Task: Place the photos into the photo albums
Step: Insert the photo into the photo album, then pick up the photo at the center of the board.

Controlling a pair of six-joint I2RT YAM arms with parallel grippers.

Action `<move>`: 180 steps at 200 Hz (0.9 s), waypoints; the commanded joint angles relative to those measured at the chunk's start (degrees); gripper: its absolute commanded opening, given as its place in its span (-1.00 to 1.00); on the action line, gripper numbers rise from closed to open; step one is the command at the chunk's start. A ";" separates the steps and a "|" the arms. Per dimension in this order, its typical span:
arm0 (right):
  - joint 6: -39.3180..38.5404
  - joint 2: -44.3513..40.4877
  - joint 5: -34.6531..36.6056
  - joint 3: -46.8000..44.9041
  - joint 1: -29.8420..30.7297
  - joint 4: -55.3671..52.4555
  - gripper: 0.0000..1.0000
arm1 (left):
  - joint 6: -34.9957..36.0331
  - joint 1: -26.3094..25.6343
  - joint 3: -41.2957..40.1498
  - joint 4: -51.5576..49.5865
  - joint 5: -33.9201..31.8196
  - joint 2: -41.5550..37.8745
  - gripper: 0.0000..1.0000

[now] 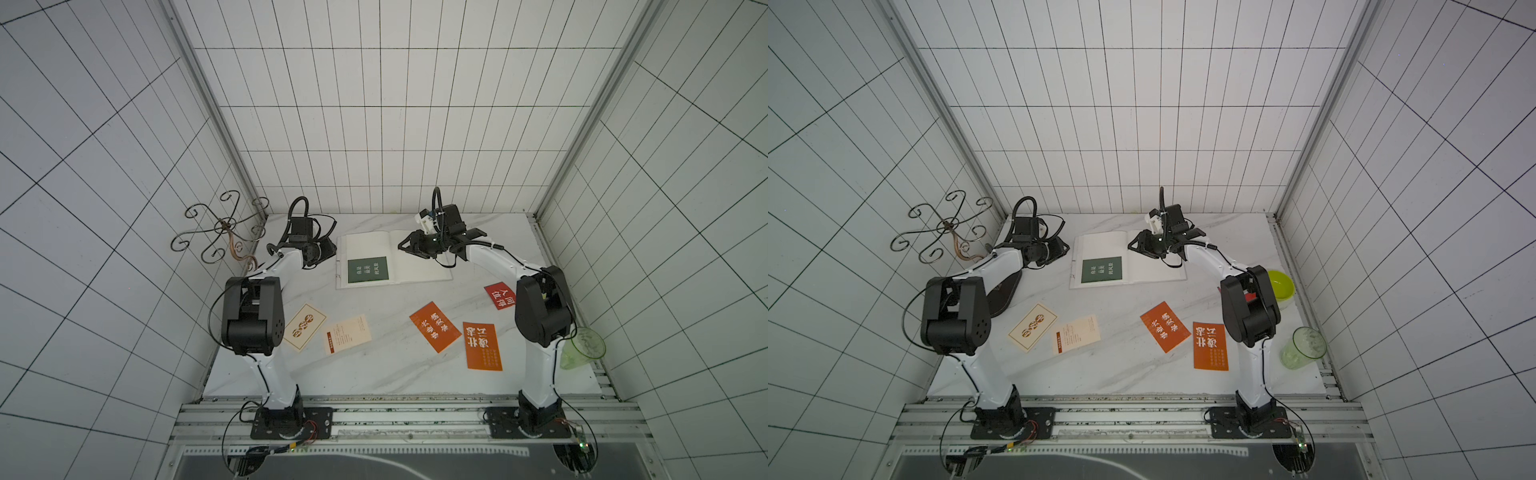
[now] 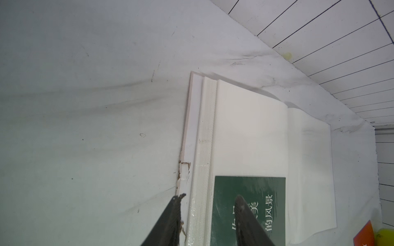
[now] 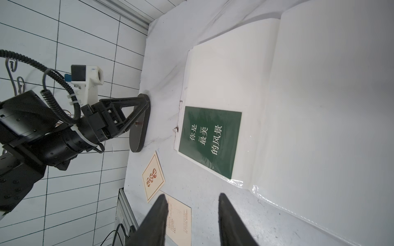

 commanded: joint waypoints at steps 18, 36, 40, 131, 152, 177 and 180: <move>-2.92 -4.25 3.00 -7.00 -0.86 -2.95 -0.20 | -0.28 -1.59 -1.74 0.19 -1.35 -4.69 -0.16; -3.70 -8.41 4.62 -11.37 -1.16 -5.08 -0.21 | 0.46 -4.08 -2.79 -0.17 -2.18 -7.46 -0.16; -3.86 -9.44 5.06 -12.48 -1.18 -5.41 -0.20 | 0.63 -4.85 -3.00 -0.45 -2.60 -8.15 -0.16; 3.45 -36.78 16.87 -42.92 -1.46 -7.53 -0.25 | 5.08 -33.64 -4.30 -7.16 -0.11 -11.67 -0.16; 5.97 -42.06 17.80 -48.13 -1.50 -7.63 -0.26 | 5.15 -38.14 -5.15 -7.31 1.74 -10.77 -0.16; 8.74 -47.37 19.37 -52.93 -1.51 -7.73 -0.27 | 5.60 -41.70 -5.62 -7.43 3.89 -8.55 -0.16; 9.02 -47.94 19.44 -53.46 -1.51 -7.73 -0.27 | 5.65 -41.97 -5.68 -7.43 4.08 -8.25 -0.16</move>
